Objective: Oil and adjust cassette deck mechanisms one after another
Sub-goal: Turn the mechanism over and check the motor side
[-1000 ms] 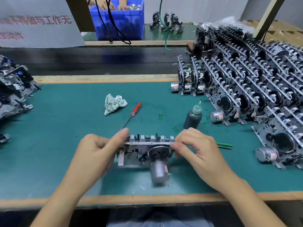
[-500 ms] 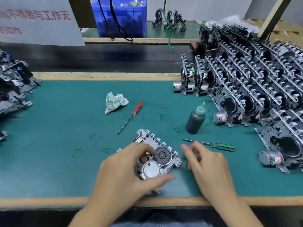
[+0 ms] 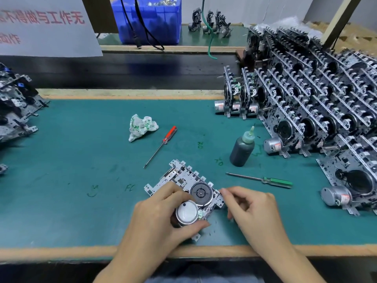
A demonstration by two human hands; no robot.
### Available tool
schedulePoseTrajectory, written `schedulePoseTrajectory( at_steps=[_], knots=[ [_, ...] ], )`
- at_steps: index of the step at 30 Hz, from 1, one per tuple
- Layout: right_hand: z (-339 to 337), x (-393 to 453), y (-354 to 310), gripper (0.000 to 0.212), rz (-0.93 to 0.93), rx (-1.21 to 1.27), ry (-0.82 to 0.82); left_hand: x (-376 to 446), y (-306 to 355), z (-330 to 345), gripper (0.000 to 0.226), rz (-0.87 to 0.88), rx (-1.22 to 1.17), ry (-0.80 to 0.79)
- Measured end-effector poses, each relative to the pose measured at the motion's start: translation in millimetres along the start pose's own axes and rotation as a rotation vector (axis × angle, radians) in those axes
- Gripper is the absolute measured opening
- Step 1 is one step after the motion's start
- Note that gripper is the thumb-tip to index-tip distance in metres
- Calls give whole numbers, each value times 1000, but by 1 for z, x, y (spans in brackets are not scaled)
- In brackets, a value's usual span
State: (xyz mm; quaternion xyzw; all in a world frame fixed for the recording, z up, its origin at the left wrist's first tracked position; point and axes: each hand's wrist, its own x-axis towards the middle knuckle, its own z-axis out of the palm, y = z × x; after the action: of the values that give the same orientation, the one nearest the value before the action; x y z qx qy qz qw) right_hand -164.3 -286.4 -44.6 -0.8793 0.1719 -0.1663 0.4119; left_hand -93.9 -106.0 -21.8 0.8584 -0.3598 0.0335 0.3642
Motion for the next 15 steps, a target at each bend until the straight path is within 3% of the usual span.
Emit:
schedulePoseTrajectory(
  at_steps=[5, 15],
  knots=[
    [-2, 2, 1, 18, 37, 74, -29, -1, 0, 1, 39, -2, -15, 14],
    [-2, 3, -7, 22, 92, 158, -129, -7, 0, -2, 32, 15, -33, 17]
  ],
)
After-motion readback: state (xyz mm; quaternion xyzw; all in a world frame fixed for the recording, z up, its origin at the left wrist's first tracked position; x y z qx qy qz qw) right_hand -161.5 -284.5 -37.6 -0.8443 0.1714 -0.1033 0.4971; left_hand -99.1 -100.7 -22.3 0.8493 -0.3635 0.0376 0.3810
